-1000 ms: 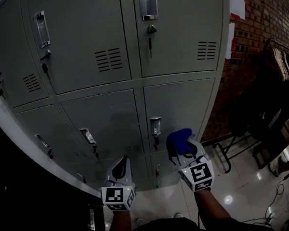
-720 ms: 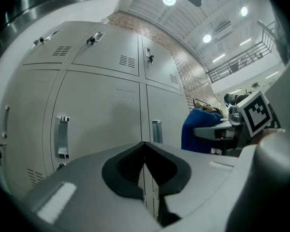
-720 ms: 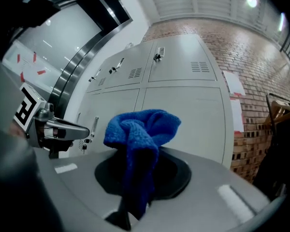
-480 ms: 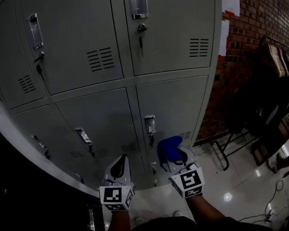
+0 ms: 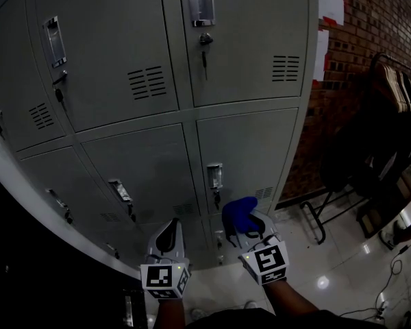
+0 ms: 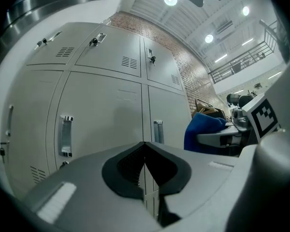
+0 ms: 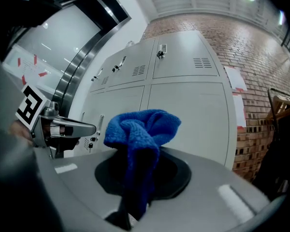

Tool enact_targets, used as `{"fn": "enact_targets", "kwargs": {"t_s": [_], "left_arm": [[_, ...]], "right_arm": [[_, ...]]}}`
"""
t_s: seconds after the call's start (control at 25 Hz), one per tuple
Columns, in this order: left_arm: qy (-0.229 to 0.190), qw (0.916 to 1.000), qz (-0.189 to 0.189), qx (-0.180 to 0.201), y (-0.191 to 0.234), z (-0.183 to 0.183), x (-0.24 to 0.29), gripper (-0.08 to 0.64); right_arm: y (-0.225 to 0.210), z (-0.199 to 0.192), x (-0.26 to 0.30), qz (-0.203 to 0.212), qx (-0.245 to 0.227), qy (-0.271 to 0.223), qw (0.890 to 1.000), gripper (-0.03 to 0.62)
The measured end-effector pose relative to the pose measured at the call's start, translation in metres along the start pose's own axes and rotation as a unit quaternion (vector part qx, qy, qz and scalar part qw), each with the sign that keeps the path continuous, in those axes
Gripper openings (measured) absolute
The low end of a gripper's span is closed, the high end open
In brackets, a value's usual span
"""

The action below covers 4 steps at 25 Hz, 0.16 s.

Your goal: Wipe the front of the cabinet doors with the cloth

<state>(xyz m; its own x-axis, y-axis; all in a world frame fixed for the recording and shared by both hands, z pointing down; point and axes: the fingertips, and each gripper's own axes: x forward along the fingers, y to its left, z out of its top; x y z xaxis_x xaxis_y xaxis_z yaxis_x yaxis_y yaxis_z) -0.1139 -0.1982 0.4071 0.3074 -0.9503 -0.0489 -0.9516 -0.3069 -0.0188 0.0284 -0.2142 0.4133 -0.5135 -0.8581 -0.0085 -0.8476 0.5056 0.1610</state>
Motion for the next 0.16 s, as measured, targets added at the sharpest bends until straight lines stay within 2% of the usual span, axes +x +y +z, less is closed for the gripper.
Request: {"fn": "enact_targets", "kwargs": {"t_s": [0.16], "left_arm": [[0.003,1.0,-0.001,0.001,0.0015,-0.0077,-0.001,0.014]], "right_arm": [[0.0023,-0.0024,-0.0003,0.002,-0.001,0.003,1.0,0.057]]}}
